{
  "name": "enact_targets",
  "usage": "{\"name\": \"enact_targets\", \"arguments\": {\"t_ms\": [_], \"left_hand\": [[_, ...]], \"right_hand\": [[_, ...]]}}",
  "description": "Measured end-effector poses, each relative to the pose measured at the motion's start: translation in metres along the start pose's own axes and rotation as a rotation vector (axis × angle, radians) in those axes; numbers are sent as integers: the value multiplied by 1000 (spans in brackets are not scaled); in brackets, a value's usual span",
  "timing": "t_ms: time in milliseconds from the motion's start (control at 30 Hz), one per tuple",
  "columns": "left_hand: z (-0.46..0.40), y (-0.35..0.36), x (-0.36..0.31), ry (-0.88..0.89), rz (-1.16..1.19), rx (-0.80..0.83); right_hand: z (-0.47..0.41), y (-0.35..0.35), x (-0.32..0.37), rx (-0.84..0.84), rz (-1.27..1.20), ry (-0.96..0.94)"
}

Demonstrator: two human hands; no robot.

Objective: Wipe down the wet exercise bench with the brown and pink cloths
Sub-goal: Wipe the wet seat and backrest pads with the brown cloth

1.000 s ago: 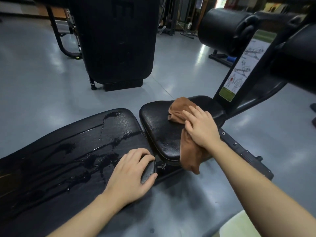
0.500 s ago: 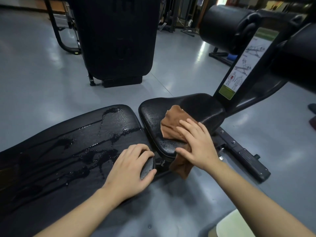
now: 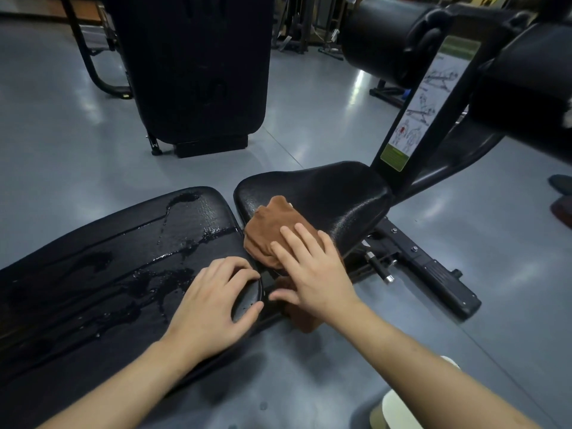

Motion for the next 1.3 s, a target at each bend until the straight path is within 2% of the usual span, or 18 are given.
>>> {"name": "enact_targets", "arguments": {"t_ms": [100, 200, 367, 567, 733, 1200, 1300], "left_hand": [[0, 0, 1, -4, 5, -2], [0, 0, 1, -11, 10, 4], [1, 0, 1, -19, 8, 16], [0, 1, 1, -12, 24, 13], [0, 2, 1, -7, 28, 13], [-1, 1, 0, -22, 8, 27], [-1, 1, 0, -22, 6, 25]], "right_hand": [[6, 0, -16, 140, 7, -192], [8, 0, -43, 109, 23, -302], [-6, 13, -142, 278, 20, -146], [-19, 22, -177, 280, -2, -223], [-17, 21, -169, 315, 51, -279], [-6, 5, -67, 247, 63, -324], [-8, 3, -48, 278, 70, -329]]}}
Point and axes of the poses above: each hand's wrist, its own z-axis away from the middle knuckle, its own y-axis out of the palm, x = y × z, the point moved 6 cm from there along -z, towards the middle knuckle, and after that the axes turned 5 degrees about z, right-handed, at the moved point
